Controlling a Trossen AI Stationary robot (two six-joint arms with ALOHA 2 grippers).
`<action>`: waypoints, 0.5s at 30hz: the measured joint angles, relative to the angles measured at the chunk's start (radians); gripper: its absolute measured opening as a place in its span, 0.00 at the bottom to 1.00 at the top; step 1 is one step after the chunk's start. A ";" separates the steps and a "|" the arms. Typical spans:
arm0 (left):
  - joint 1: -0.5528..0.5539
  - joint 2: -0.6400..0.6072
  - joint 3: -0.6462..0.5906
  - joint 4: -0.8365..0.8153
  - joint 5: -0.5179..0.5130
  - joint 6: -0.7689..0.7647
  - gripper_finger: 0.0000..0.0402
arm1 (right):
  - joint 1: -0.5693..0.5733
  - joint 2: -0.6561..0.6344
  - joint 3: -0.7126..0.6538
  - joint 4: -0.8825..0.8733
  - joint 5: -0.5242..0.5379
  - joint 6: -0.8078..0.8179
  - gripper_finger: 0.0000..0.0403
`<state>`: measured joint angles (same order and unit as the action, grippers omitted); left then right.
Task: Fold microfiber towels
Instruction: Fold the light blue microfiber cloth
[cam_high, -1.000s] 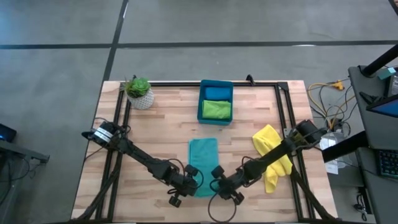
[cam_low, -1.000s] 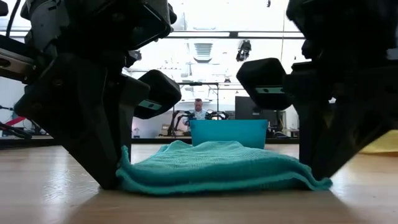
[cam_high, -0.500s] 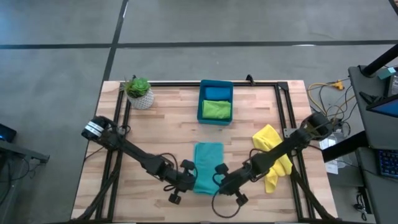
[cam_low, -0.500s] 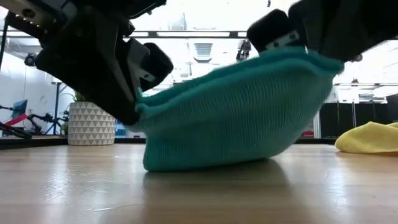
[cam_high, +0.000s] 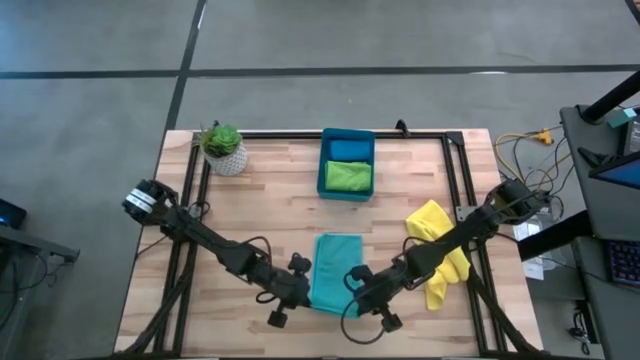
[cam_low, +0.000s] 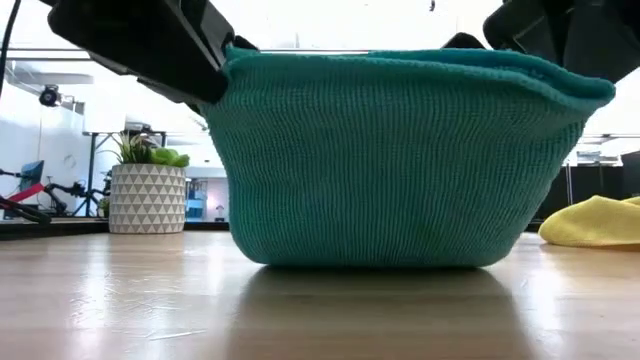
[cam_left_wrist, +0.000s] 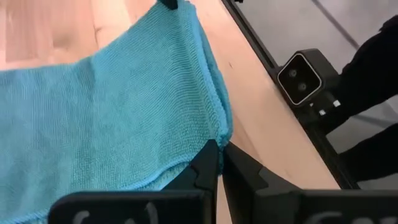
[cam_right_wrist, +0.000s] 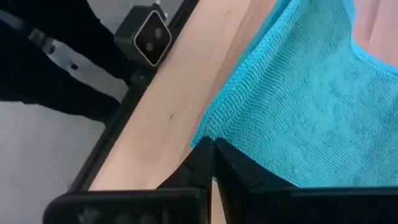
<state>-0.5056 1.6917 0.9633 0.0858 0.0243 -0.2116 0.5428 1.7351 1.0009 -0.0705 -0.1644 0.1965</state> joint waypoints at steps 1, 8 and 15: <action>0.001 0.000 -0.011 0.018 0.000 -0.016 0.00 | -0.003 0.000 -0.005 0.007 0.000 0.013 0.02; 0.011 0.001 -0.080 0.105 -0.020 -0.072 0.00 | -0.038 0.000 -0.056 0.077 -0.004 0.087 0.02; 0.041 0.001 -0.123 0.122 -0.053 -0.124 0.00 | -0.085 0.000 -0.111 0.113 -0.008 0.146 0.02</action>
<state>-0.4648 1.6924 0.8402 0.2081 -0.0282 -0.3351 0.4576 1.7348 0.8898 0.0429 -0.1726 0.3424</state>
